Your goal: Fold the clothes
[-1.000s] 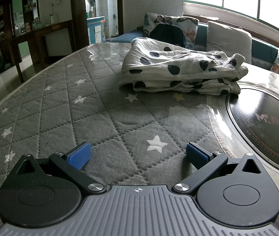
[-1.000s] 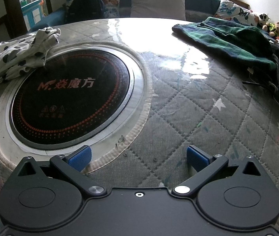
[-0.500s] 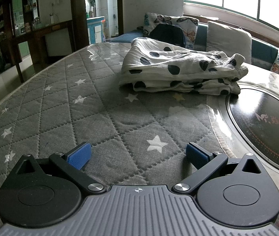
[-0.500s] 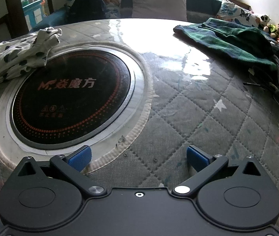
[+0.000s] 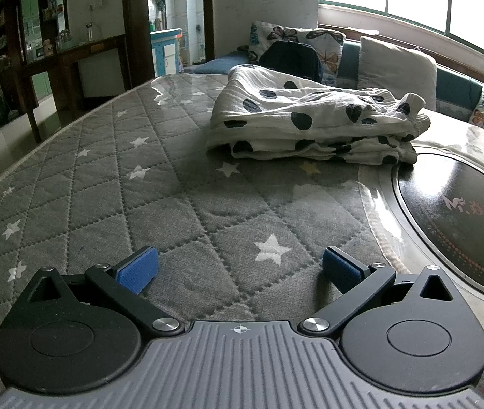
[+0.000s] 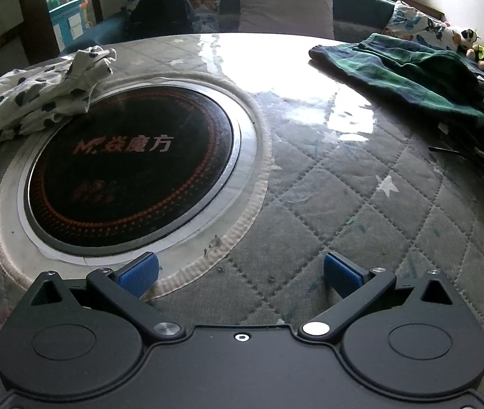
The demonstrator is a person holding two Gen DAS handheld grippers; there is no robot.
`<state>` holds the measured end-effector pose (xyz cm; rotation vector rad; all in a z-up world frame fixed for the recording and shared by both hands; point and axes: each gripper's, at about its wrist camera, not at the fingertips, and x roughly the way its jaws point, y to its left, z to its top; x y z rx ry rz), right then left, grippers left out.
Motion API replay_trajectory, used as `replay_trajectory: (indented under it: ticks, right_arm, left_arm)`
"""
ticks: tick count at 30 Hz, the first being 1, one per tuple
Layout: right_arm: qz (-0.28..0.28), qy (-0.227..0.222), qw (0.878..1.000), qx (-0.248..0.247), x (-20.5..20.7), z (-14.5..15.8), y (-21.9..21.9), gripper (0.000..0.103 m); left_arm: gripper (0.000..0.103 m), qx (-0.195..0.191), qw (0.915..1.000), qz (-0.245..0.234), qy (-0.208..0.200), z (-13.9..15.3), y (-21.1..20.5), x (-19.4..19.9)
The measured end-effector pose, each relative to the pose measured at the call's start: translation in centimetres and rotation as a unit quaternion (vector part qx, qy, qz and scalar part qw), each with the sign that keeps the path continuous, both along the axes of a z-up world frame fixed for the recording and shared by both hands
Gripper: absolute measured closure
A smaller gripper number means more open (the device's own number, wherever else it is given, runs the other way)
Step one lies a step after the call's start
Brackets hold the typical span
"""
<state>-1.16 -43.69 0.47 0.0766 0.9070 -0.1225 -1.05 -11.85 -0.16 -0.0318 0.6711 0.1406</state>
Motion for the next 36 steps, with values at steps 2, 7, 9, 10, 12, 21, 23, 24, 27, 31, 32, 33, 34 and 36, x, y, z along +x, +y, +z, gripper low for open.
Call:
replay_trajectory:
  ticks: [2, 7, 9, 10, 12, 21, 23, 24, 27, 31, 32, 33, 34, 36]
  right_arm:
    - [-0.002, -0.002, 1.0, 0.005, -0.05, 0.05, -0.13, 0.0]
    - [-0.006, -0.006, 1.0, 0.016, -0.08, 0.15, -0.37, 0.0]
    - [-0.008, -0.008, 1.0, 0.021, -0.12, 0.19, -0.45, 0.0]
    - [-0.009, -0.008, 1.0, 0.023, -0.12, 0.19, -0.47, 0.0]
    - [-0.011, -0.009, 1.0, 0.025, -0.12, 0.21, -0.52, 0.0]
    - [-0.019, -0.014, 0.999, 0.038, -0.19, 0.3, -0.88, 0.0]
    - [-0.018, -0.014, 0.999, 0.036, -0.19, 0.27, -0.8, 0.0]
    - [-0.017, -0.015, 0.999, 0.035, -0.21, 0.26, -0.78, 0.0]
    - [-0.015, -0.015, 0.999, 0.032, -0.24, 0.23, -0.71, 0.0]
    - [-0.013, -0.014, 1.0, 0.024, -0.25, 0.18, -0.5, 0.0]
    - [-0.012, -0.014, 1.0, 0.023, -0.26, 0.17, -0.47, 0.0]
    - [-0.012, -0.014, 1.0, 0.021, -0.27, 0.17, -0.44, 0.0]
    - [-0.012, -0.014, 1.0, 0.02, -0.28, 0.16, -0.4, 0.0]
    - [-0.01, -0.014, 1.0, 0.019, -0.3, 0.15, -0.33, 0.0]
  left_arm:
    - [0.0, 0.0, 1.0, 0.0, 0.0, -0.01, -0.01, 0.01]
    - [0.0, 0.0, 1.0, 0.0, 0.0, 0.0, 0.0, 0.01]
    - [0.0, 0.0, 1.0, 0.0, 0.0, -0.01, 0.0, 0.01]
    - [0.0, 0.0, 1.0, 0.0, 0.0, -0.01, 0.0, 0.01]
    - [0.0, 0.0, 1.0, 0.0, 0.0, -0.01, 0.0, 0.01]
    - [0.0, 0.0, 1.0, 0.0, 0.0, -0.01, 0.0, 0.01]
    - [0.0, 0.0, 1.0, 0.0, 0.0, -0.01, 0.0, 0.02]
    - [0.0, 0.0, 1.0, 0.0, 0.0, -0.01, 0.0, 0.02]
    - [0.0, 0.0, 1.0, 0.0, 0.0, -0.01, 0.01, 0.01]
    - [0.0, 0.0, 1.0, 0.0, 0.0, -0.01, 0.0, 0.01]
    - [0.0, 0.0, 1.0, 0.0, 0.0, -0.01, 0.0, 0.02]
    - [0.0, 0.0, 1.0, 0.0, 0.0, -0.01, 0.0, 0.01]
    - [0.0, 0.0, 1.0, 0.0, 0.0, -0.01, 0.0, 0.01]
    - [0.0, 0.0, 1.0, 0.0, 0.0, -0.01, 0.0, 0.01]
